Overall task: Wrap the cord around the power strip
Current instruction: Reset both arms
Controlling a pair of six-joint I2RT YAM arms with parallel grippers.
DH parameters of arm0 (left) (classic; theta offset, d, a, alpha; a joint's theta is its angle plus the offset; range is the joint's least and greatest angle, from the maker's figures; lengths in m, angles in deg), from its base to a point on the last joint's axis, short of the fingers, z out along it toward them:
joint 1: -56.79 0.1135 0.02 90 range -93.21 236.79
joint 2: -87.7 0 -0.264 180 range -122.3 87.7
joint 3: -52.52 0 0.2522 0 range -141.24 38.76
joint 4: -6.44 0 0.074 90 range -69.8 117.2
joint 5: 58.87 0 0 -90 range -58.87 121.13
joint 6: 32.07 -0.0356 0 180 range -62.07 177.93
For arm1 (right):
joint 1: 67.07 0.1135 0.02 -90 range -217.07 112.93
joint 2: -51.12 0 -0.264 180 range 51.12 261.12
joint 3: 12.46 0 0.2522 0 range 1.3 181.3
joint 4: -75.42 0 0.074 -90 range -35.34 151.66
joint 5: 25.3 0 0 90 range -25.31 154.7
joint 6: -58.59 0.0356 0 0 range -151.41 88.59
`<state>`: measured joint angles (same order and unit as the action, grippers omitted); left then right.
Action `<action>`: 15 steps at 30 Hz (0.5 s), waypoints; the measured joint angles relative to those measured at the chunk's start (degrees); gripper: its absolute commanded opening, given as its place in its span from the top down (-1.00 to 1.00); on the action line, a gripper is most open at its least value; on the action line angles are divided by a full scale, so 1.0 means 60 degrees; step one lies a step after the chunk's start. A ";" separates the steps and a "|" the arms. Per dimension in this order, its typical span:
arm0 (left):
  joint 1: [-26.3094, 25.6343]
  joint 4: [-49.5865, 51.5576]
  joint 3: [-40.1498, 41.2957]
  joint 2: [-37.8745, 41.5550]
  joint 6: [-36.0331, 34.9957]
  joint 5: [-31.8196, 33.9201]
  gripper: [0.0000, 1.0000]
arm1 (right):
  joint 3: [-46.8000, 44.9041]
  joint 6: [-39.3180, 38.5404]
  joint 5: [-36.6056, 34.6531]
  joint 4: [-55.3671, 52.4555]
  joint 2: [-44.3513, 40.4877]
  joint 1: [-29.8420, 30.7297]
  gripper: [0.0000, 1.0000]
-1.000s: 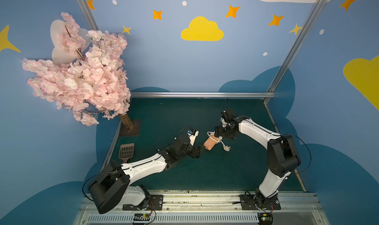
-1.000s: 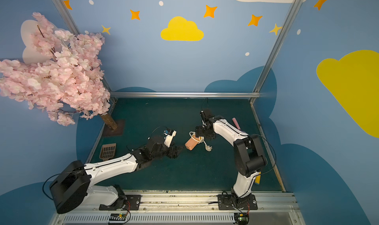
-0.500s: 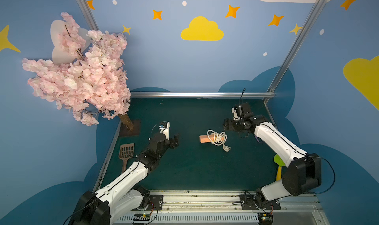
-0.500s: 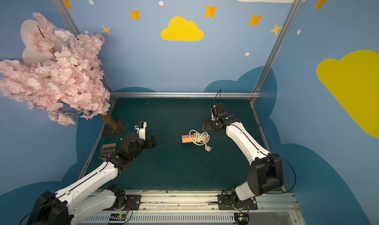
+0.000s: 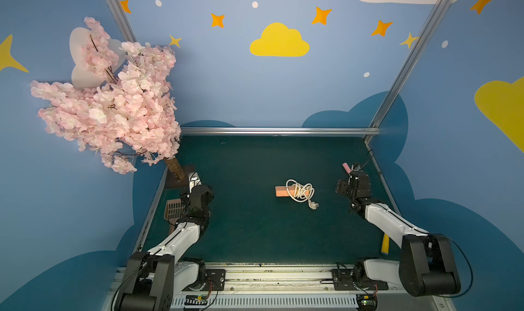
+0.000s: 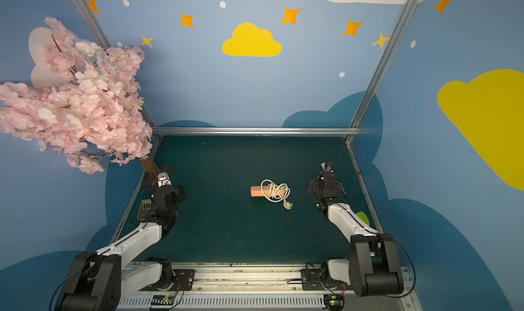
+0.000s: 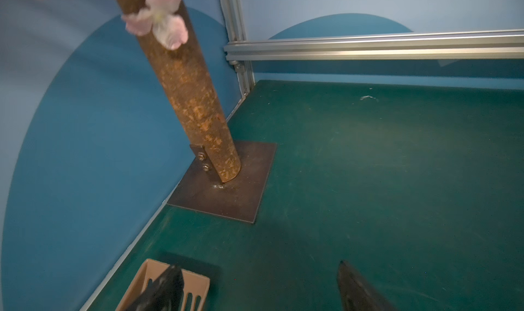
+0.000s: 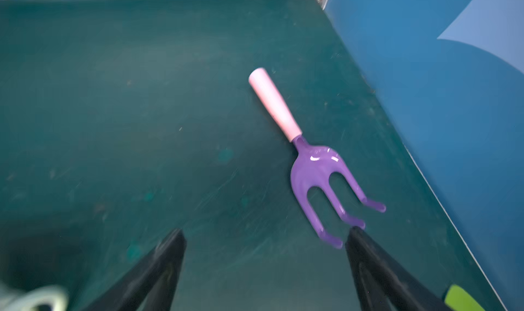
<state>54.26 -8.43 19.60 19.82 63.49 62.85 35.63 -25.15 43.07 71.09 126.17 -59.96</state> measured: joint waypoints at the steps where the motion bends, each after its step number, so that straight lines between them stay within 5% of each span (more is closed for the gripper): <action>1: 0.0324 -0.0455 0.0091 -0.0433 0.0091 -0.0470 -0.75 | -0.0106 -0.0069 0.0011 0.0408 0.0168 -0.0040 -0.81; 4: 0.0849 -0.1359 0.0109 -0.1632 0.0153 -0.1869 -0.78 | -0.0226 -0.0244 0.0127 0.1162 0.0707 -0.0117 -0.81; 6: 0.1038 -0.1749 0.0015 -0.2186 0.0146 -0.2816 -1.00 | -0.0466 -0.0419 0.0375 0.1749 0.0922 -0.0157 -0.81; 10: 0.1162 -0.3220 -0.0131 -0.3486 -0.0146 -0.4626 -1.00 | -0.1279 -0.0692 0.0973 0.3472 0.1432 -0.0237 -0.80; 15: 0.1137 -0.3497 -0.0113 -0.3563 -0.0226 -0.5187 -1.00 | -0.2233 -0.0849 0.1166 0.5497 0.2350 -0.0251 -0.81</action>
<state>61.08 -29.41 18.92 -1.55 62.14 31.73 22.23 -30.24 50.06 104.08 140.27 -61.47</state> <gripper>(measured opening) 0.998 0.903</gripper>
